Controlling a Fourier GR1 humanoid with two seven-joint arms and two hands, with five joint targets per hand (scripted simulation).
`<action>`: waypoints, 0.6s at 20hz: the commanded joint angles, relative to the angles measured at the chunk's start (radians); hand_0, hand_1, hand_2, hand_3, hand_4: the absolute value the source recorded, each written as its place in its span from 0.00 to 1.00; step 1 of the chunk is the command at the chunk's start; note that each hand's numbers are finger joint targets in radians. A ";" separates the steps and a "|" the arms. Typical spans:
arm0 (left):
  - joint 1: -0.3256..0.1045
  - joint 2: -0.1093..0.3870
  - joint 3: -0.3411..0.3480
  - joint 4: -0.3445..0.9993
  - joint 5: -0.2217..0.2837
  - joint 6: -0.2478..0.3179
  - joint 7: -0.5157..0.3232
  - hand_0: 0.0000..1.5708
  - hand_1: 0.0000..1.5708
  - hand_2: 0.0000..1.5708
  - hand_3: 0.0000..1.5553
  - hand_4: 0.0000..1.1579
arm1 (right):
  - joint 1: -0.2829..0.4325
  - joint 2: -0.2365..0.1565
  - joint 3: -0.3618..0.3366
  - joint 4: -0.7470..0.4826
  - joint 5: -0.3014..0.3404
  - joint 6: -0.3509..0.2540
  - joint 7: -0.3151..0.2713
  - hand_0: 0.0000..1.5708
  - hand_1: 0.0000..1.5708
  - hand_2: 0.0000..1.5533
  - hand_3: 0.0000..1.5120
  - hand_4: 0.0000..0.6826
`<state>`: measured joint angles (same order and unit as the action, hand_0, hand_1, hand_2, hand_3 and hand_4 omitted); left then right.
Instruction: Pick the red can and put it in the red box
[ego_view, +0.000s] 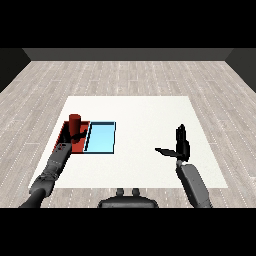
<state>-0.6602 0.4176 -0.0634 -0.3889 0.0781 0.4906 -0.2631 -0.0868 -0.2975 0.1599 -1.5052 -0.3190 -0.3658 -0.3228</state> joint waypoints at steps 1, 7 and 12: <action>-0.072 -0.002 0.006 0.185 -0.023 -0.013 0.069 0.87 0.87 0.79 0.83 0.82 | -0.022 0.013 -0.024 0.049 -0.014 0.012 -0.018 0.00 0.00 0.00 0.00 0.00; -0.055 -0.016 0.008 0.314 -0.042 0.018 0.120 0.53 0.53 0.51 0.32 0.69 | -0.059 0.043 -0.029 0.133 -0.017 0.031 -0.045 0.00 0.00 0.00 0.00 0.00; -0.036 0.017 0.074 0.346 0.015 0.014 0.143 0.82 0.82 0.74 0.00 0.60 | -0.056 0.050 -0.032 0.126 0.000 0.023 -0.067 0.00 0.00 0.00 0.00 0.00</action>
<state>-0.7124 0.4197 -0.0217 -0.0862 0.0691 0.5121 -0.1361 -0.1429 -0.2699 0.1177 -1.3808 -0.3352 -0.3267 -0.3785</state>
